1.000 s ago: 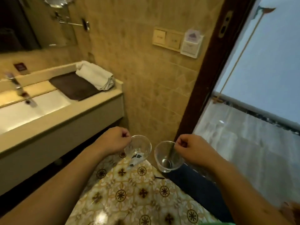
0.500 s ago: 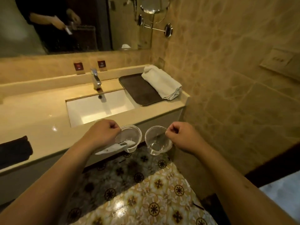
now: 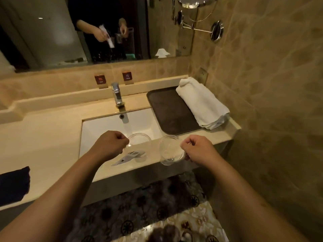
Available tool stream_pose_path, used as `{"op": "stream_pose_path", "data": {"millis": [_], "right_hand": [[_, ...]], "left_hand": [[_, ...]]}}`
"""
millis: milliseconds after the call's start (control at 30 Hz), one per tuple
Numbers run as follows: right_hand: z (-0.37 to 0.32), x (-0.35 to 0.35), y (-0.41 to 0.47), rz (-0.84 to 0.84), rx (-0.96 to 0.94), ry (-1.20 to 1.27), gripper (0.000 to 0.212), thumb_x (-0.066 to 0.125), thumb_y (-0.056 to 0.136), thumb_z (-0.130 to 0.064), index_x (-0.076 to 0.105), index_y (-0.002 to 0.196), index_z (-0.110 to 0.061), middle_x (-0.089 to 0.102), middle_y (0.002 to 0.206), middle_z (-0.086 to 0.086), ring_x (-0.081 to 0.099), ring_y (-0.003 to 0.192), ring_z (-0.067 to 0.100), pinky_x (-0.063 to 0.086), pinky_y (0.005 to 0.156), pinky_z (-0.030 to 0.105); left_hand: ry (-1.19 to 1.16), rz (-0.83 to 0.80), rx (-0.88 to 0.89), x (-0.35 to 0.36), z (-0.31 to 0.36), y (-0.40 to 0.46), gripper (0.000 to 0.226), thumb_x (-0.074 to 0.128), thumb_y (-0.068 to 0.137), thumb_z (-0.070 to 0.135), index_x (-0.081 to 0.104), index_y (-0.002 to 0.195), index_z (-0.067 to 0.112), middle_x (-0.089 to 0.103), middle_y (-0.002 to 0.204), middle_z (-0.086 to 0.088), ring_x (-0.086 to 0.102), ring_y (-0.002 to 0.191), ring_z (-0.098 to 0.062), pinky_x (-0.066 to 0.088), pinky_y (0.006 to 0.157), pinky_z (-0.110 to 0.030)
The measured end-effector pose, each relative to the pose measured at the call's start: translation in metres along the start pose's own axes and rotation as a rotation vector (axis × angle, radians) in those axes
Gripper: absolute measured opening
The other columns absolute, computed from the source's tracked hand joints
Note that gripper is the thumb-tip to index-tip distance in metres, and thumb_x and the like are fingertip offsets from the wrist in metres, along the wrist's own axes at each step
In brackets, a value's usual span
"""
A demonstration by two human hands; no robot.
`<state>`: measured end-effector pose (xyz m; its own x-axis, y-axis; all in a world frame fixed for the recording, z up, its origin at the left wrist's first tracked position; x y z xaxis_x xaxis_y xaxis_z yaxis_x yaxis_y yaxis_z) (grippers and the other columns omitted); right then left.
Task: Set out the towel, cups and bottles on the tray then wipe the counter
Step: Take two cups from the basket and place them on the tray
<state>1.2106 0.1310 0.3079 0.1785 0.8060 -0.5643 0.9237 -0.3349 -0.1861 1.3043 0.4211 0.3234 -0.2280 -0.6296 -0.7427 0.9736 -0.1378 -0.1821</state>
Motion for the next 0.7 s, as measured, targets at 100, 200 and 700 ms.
{"op": "stream_pose_path", "data": {"millis": [100,200,700], "right_hand": [[0.005,-0.025,0.052,-0.04,-0.01,-0.042,0.013,0.066,0.087,-0.03,0.067,0.077,-0.023,0.07,0.067,-0.004,0.069,0.057,0.01,0.054,0.059,0.03],[0.012,-0.047,0.103,-0.075,0.006,-0.052,0.011,0.063,0.089,-0.028,0.067,0.081,-0.022,0.071,0.071,-0.003,0.07,0.062,0.01,0.059,0.065,0.036],[0.016,-0.047,0.29,-0.08,0.165,0.052,0.015,0.062,0.092,-0.025,0.071,0.081,-0.021,0.073,0.07,0.004,0.069,0.064,0.017,0.06,0.061,0.033]], "left_hand": [[-0.036,0.01,-0.057,0.012,0.029,0.045,0.015,0.063,0.093,0.02,0.073,0.09,0.011,0.071,0.087,-0.006,0.068,0.079,-0.023,0.058,0.079,-0.039],[-0.089,0.029,-0.083,0.022,0.057,0.091,0.016,0.062,0.093,0.018,0.074,0.09,0.008,0.072,0.086,-0.008,0.069,0.077,-0.024,0.056,0.073,-0.038],[-0.282,0.106,-0.203,0.054,0.094,0.331,0.018,0.066,0.089,0.02,0.069,0.076,0.008,0.071,0.085,-0.013,0.068,0.077,-0.025,0.058,0.068,-0.036]]}}
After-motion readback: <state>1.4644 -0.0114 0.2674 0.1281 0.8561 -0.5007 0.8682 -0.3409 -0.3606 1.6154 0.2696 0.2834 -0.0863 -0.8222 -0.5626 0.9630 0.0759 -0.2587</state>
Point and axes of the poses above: each hand's wrist, its own y-axis towards the middle knuckle, its own x-axis out of the palm, z = x × y, the point moved 10 cm from there along y, towards the middle knuckle
